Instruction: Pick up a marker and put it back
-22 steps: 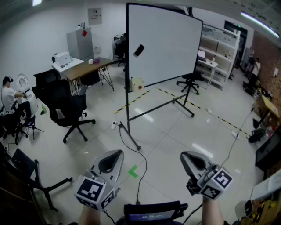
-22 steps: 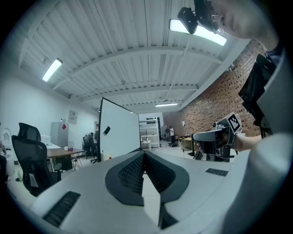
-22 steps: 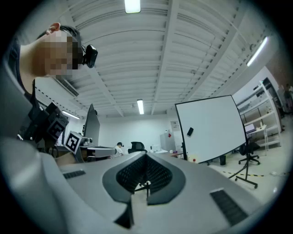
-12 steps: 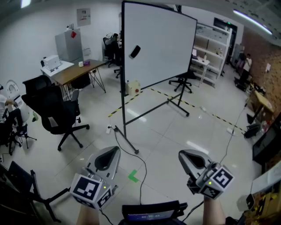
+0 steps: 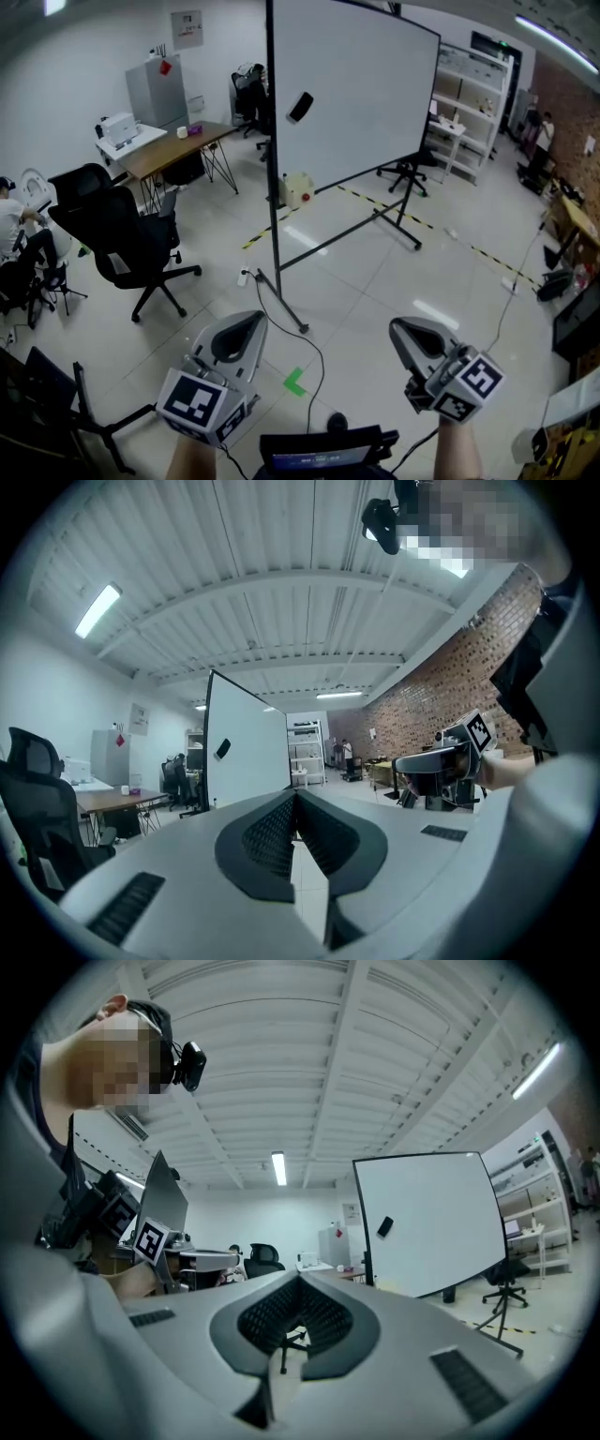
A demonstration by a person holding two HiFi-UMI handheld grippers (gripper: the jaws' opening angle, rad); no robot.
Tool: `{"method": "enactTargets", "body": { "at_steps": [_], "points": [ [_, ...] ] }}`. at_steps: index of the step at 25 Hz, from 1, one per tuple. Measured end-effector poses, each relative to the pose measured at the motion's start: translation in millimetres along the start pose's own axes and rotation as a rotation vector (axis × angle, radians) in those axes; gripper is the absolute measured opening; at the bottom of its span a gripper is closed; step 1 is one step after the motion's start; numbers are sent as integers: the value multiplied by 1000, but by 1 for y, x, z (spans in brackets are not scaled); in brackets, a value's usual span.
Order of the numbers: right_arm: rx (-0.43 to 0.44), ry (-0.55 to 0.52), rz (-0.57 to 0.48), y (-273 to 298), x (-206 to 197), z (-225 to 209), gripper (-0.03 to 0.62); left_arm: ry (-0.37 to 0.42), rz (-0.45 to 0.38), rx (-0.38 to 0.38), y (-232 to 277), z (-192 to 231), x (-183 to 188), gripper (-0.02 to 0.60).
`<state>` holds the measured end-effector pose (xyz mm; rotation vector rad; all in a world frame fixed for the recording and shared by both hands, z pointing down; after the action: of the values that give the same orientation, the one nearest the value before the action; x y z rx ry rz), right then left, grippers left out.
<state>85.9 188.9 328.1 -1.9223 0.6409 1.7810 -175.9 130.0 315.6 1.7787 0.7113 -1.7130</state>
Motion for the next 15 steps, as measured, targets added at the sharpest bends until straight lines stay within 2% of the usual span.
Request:
{"method": "enactTargets", "body": {
  "at_steps": [5,8,15],
  "points": [
    [38,10,-4,17,3,-53,12,11,37,33,45,-1,8,0],
    [68,-4,16,25,5,-84,12,17,32,61,75,-1,14,0],
    [182,-29,37,36,9,-155,12,42,30,133,141,-13,22,0]
  ]
}}
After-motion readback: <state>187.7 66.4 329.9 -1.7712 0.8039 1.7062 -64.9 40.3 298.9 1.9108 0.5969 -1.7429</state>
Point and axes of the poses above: the fingertips, and each gripper's own axes: y forward along the fingers, z to its left, x out of its top, the point moved 6 cm from there along -y, backward along the fingers, and after that the axes turned 1 degree about -y, right-handed, at the moved point
